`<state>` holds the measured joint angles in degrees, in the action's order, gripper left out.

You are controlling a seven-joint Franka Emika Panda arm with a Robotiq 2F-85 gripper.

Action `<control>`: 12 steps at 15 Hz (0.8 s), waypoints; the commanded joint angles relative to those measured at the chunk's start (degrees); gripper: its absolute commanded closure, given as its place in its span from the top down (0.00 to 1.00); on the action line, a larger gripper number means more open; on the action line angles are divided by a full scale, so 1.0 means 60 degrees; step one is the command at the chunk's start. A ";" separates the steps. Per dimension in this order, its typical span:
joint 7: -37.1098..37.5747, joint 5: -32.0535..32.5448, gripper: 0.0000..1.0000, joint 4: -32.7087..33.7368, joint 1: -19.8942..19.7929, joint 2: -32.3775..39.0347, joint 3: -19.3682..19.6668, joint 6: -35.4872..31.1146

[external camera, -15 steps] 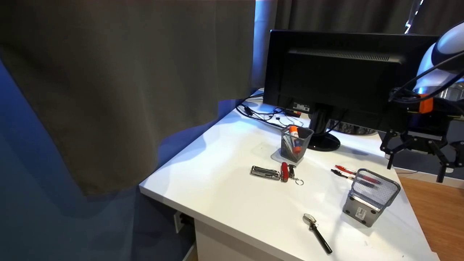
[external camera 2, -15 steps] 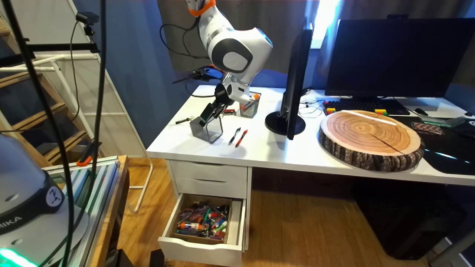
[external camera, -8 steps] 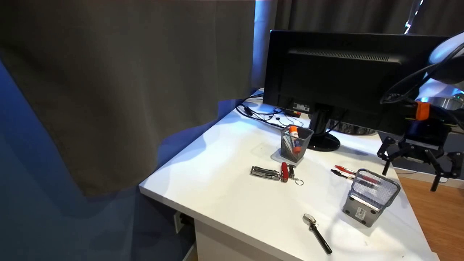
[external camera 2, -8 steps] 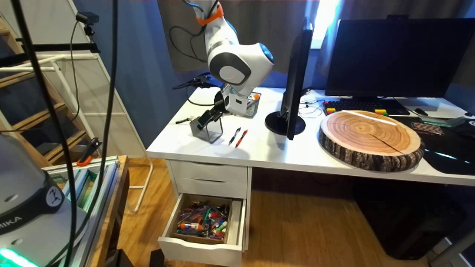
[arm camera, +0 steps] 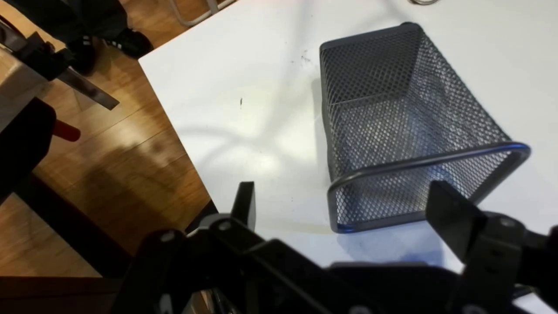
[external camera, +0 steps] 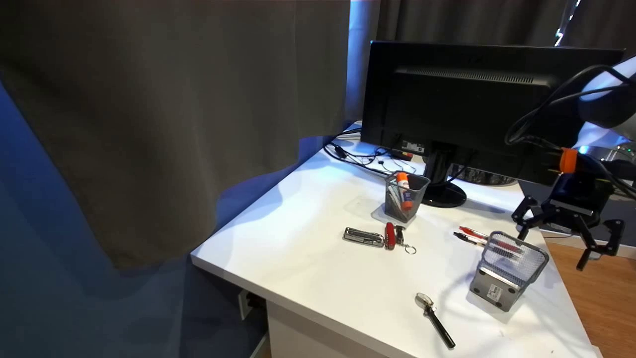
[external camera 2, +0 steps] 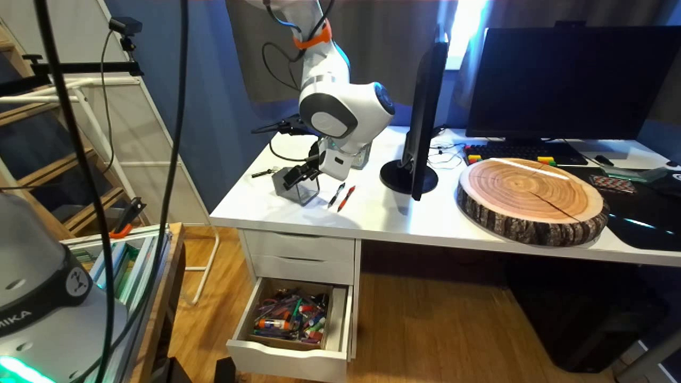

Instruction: Pick up the red and black pen together and put them on the table, turn the gray pen holder the right way up

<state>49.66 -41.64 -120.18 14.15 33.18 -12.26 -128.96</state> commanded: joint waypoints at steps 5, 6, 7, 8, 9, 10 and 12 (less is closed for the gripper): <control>-0.0917 -0.1155 0.92 0.0068 -0.0190 0.0543 -0.0083 0.0263; -0.1173 -0.1349 0.79 0.0075 -0.0249 0.0604 -0.0109 0.0328; -0.1325 -0.1511 0.71 0.0079 -0.0242 0.0656 -0.0081 0.0380; -0.1482 -0.1663 0.65 0.0085 -0.0243 0.0700 -0.0059 0.0451; -0.1644 -0.1809 0.56 0.0092 -0.0245 0.0734 -0.0039 0.0540; -0.1846 -0.1913 0.50 0.0102 -0.0267 0.0765 -0.0028 0.0649; -0.2147 -0.2121 0.35 0.0066 -0.0292 0.0767 0.0009 0.0817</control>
<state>40.64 -51.24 -120.13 13.21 37.36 -12.23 -126.43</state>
